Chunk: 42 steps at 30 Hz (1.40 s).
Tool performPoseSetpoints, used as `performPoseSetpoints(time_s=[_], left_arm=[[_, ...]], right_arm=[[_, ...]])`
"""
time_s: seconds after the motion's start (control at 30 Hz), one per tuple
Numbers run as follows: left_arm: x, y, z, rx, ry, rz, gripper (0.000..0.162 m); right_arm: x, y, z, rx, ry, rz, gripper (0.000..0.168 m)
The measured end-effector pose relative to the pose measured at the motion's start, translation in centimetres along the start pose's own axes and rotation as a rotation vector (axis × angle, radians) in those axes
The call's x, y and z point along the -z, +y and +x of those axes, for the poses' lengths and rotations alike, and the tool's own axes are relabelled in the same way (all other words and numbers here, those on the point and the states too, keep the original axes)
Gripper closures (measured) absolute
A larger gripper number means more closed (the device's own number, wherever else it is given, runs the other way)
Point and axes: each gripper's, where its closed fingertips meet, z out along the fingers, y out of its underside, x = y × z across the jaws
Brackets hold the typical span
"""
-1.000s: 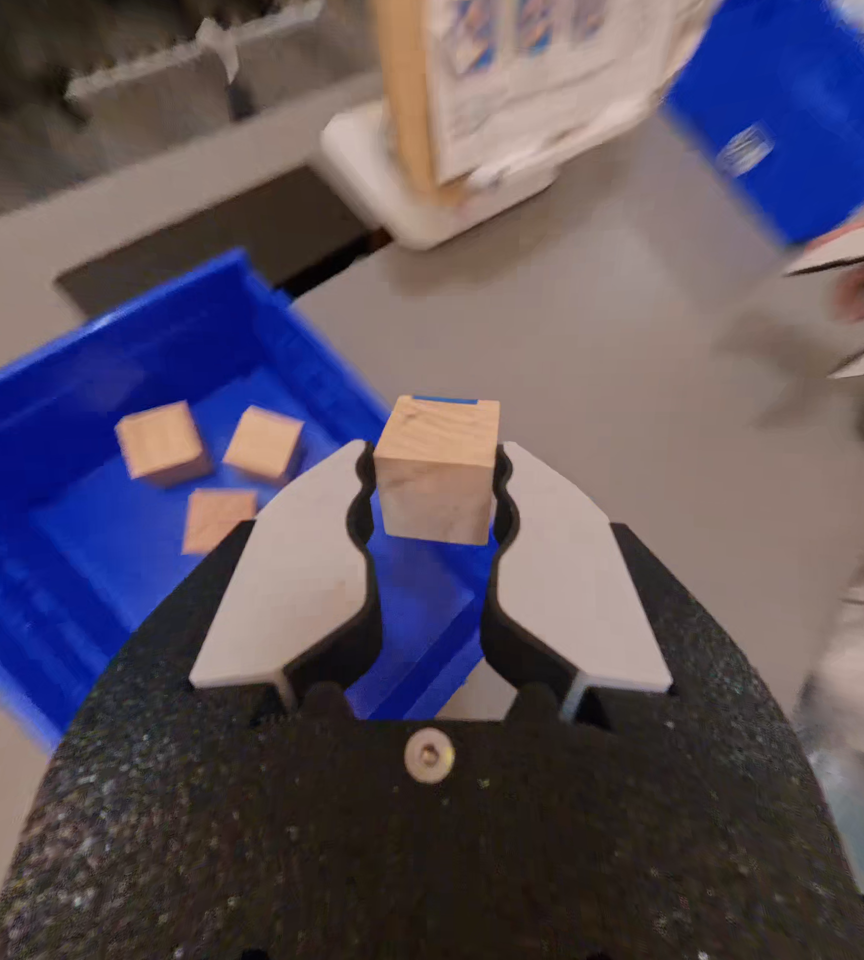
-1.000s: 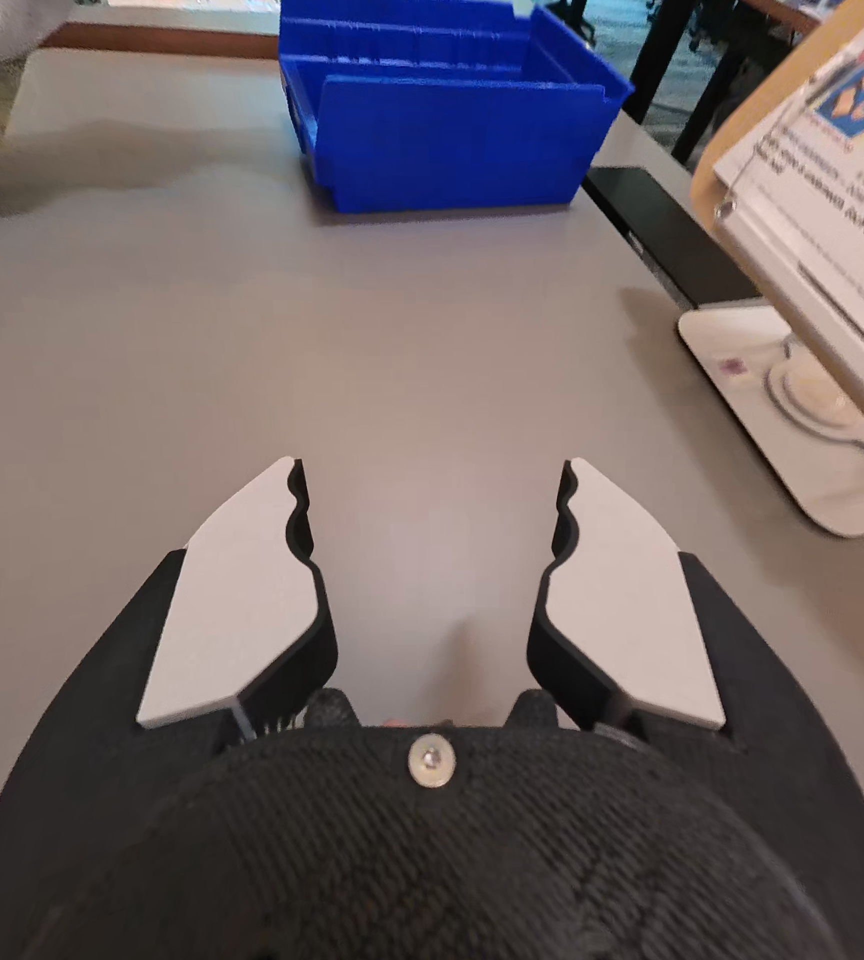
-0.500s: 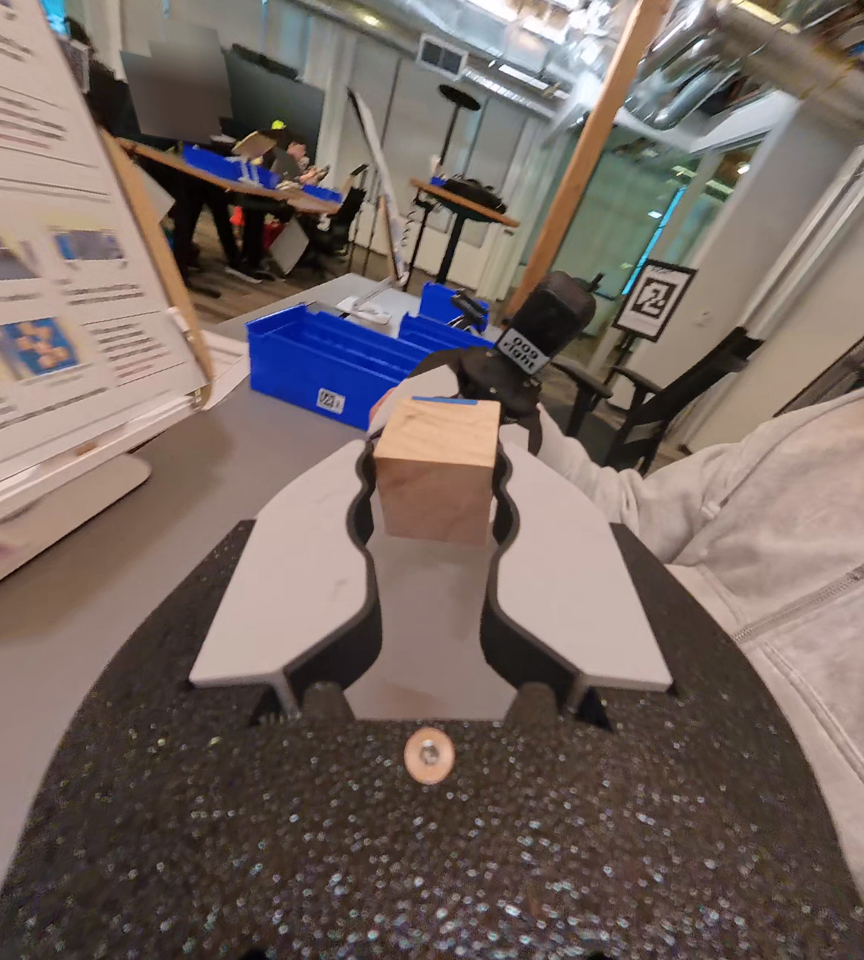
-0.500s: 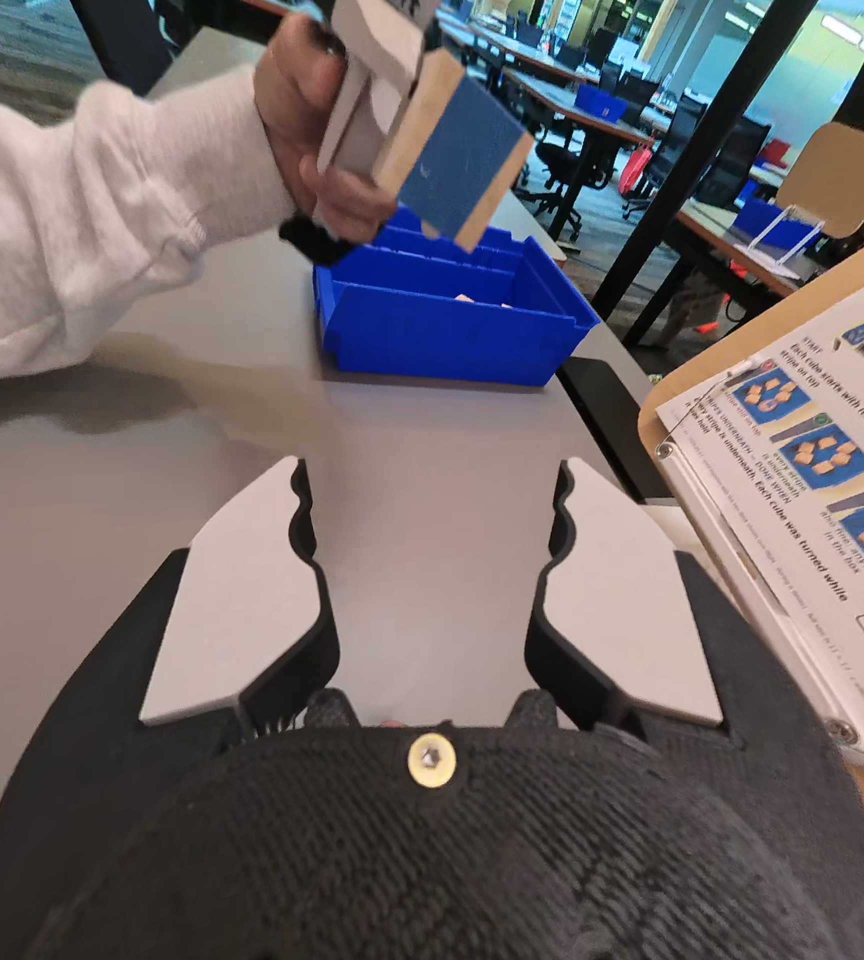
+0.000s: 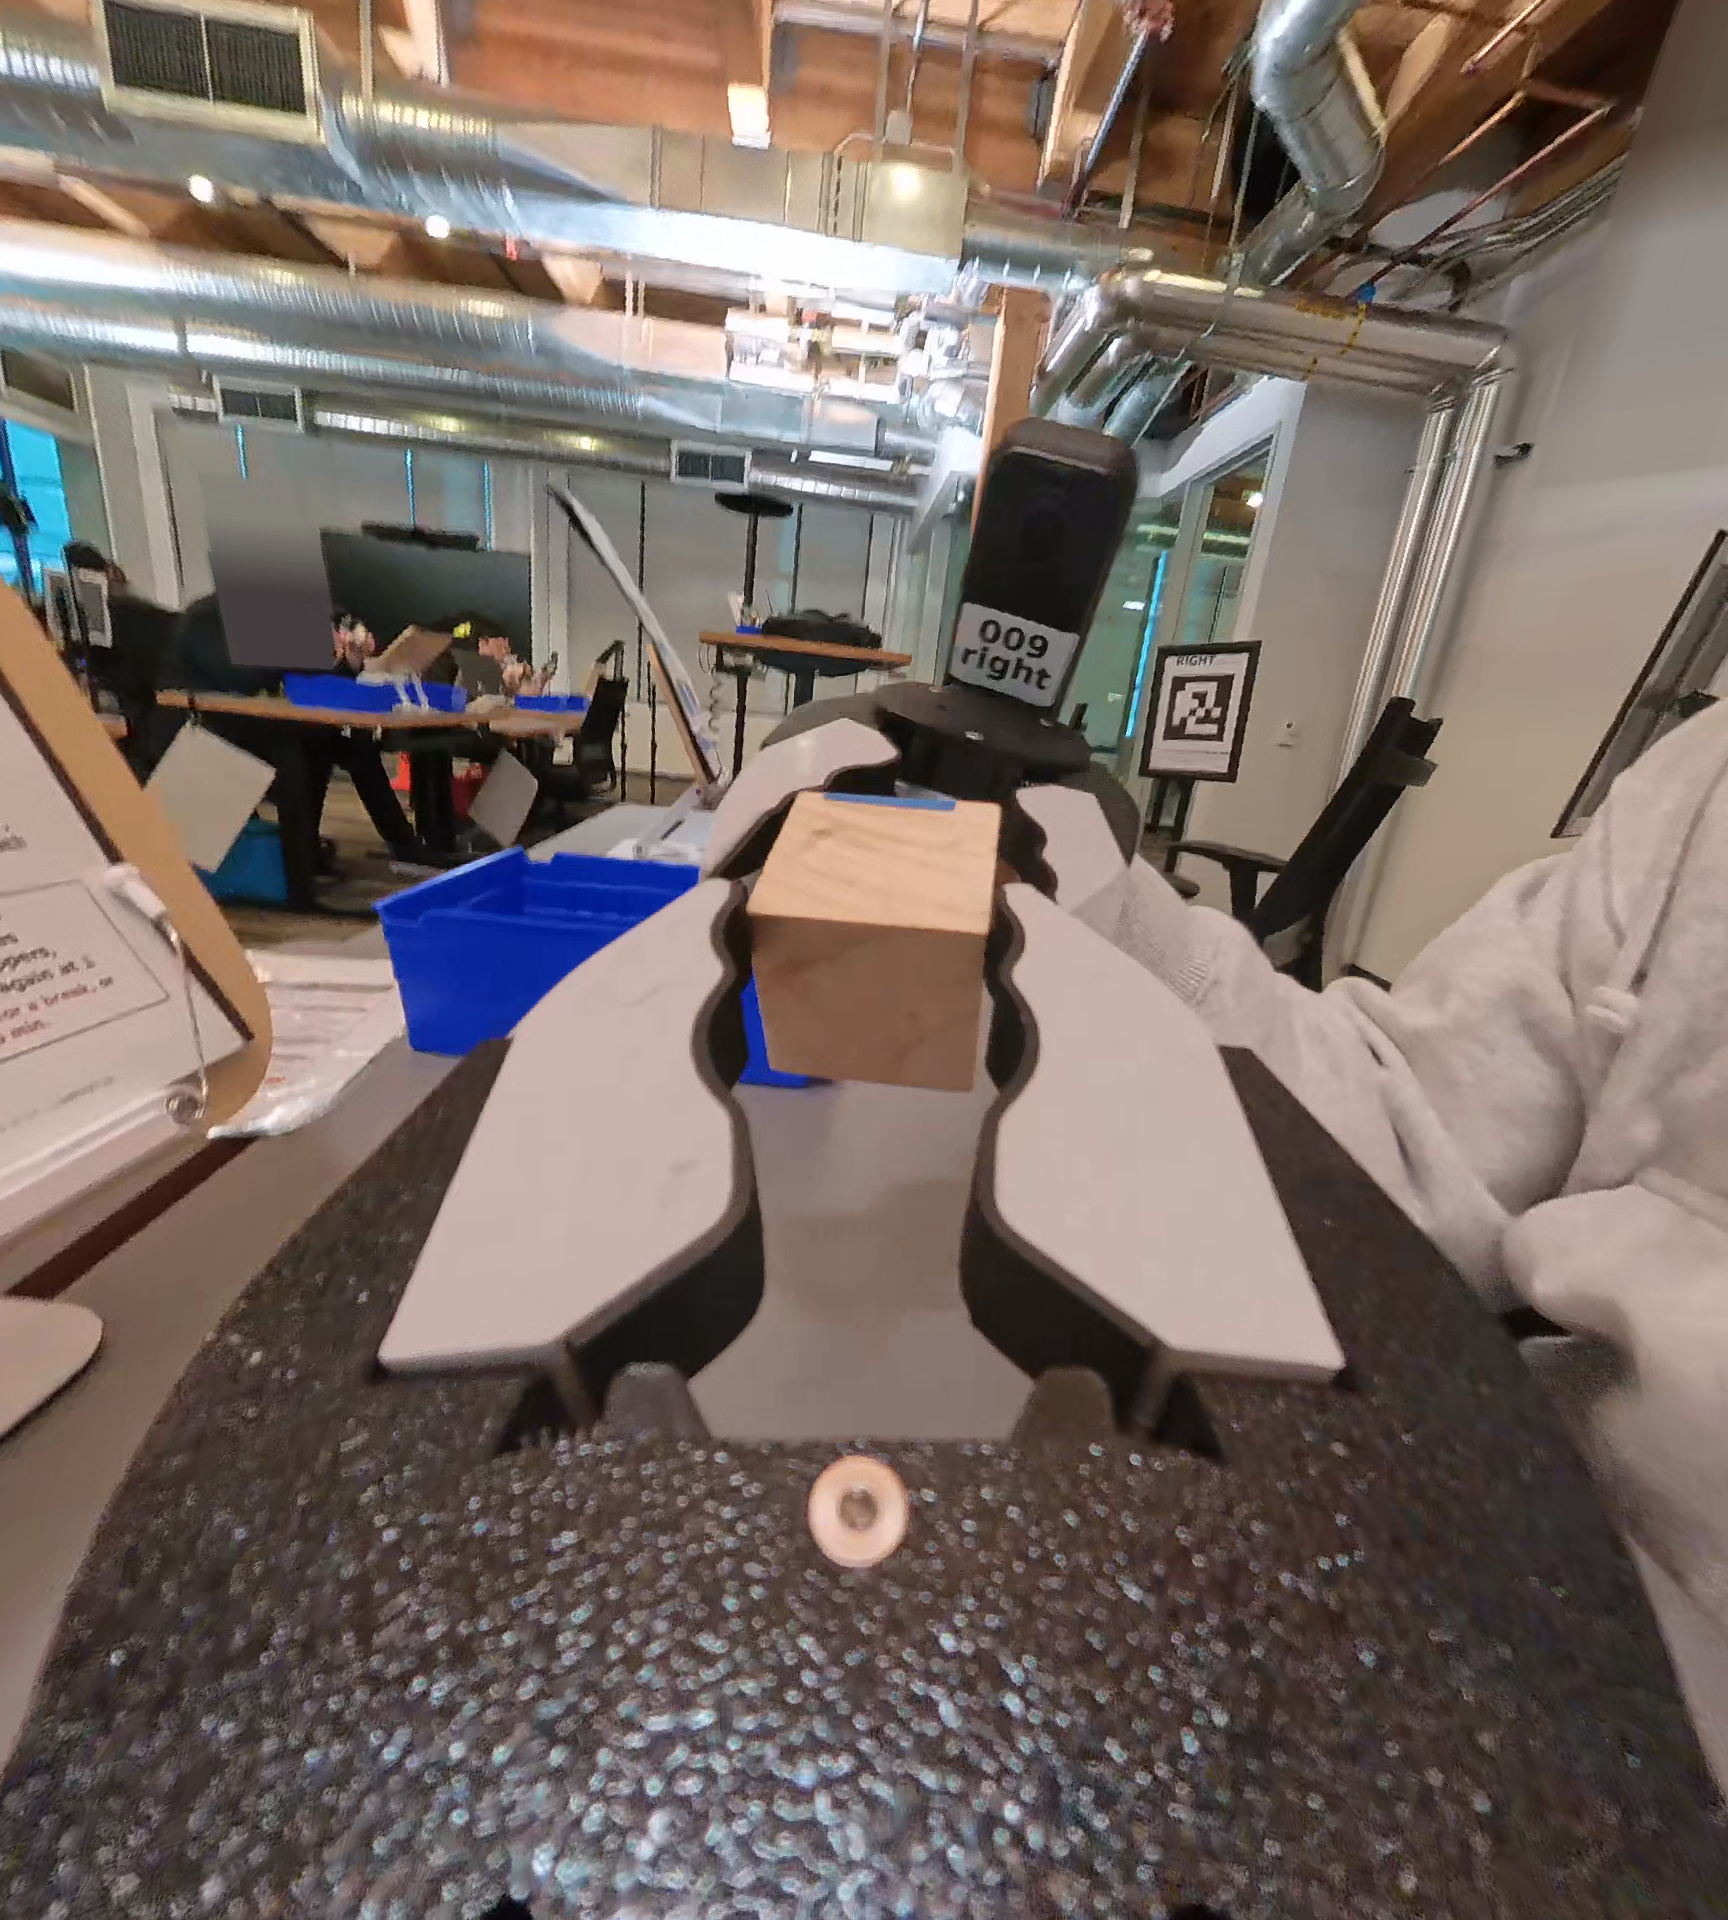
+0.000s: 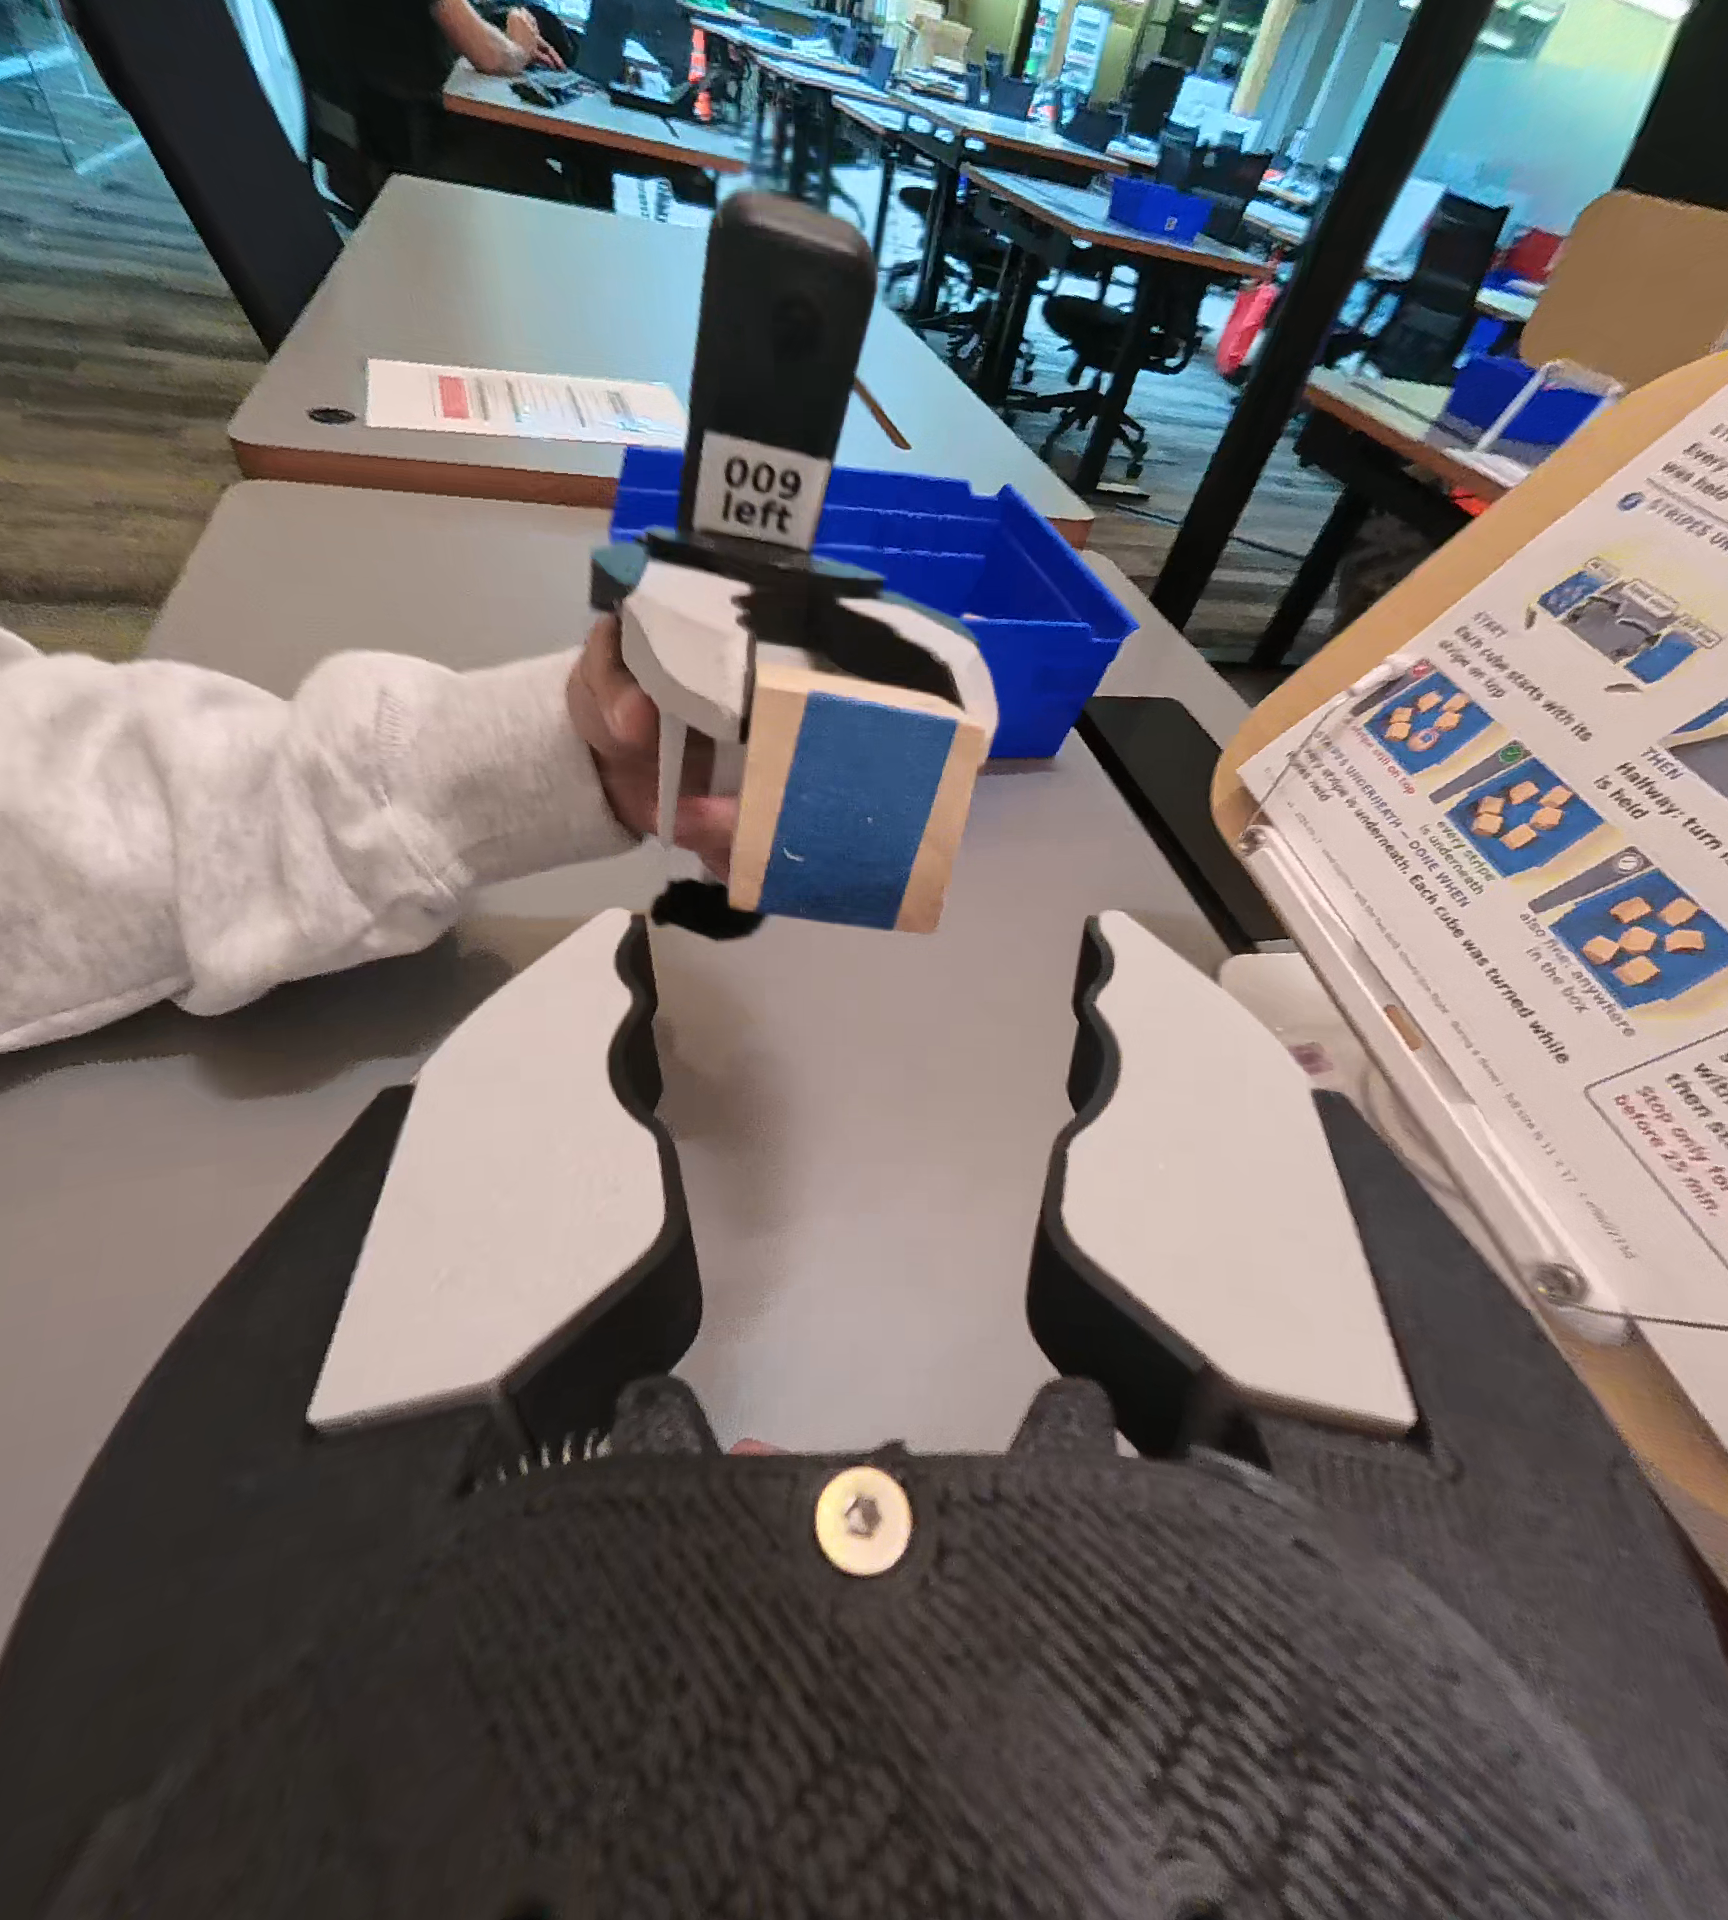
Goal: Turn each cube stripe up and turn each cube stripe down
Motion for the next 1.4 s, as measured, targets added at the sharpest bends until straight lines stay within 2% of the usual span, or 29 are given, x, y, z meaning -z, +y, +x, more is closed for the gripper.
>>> performPoseSetpoints(time_s=[0.27, 0.37, 0.73, 0.9, 1.2, 1.23, 1.3, 1.4], left_arm=[[-1.3, -0.5, 0.2, -0.085, 0.002, 0.112, 0.119], [-1.3, -1.3, 0.1, -0.103, -0.015, 0.165, 0.119], [-1.3, -2.1, 0.1, -0.141, -0.048, 0.205, 0.119], [-1.6, -2.1, 0.2, -0.142, -0.041, 0.208, 0.119], [-1.5, -1.2, 0.1, -0.094, -0.043, 0.175, 0.12], [-1.4, -1.3, 0.1, -0.083, -0.052, 0.172, 0.118], [-1.3, -1.7, -0.3, -0.051, -0.081, 0.179, 0.102], [-1.3, -1.3, -1.0, -0.026, -0.124, 0.109, 0.094]], right_arm=[[-0.1, -1.7, 0.7, 0.031, -0.109, -0.152, 0.094], [-0.3, -2.1, 1.1, 0.039, -0.099, -0.195, 0.095], [-0.7, -3.1, 0.6, -0.075, -0.098, -0.082, 0.123], [-0.5, -2.9, 0.5, -0.069, -0.091, -0.069, 0.123], [-0.5, -2.1, 0.5, -0.043, -0.106, -0.154, 0.124], [-0.4, -1.9, 0.5, -0.041, -0.115, -0.169, 0.124], [0.4, -1.5, 1.2, -0.042, -0.1, -0.209, 0.124], [2.9, -0.8, 3.5, -0.046, -0.026, -0.311, 0.123]])
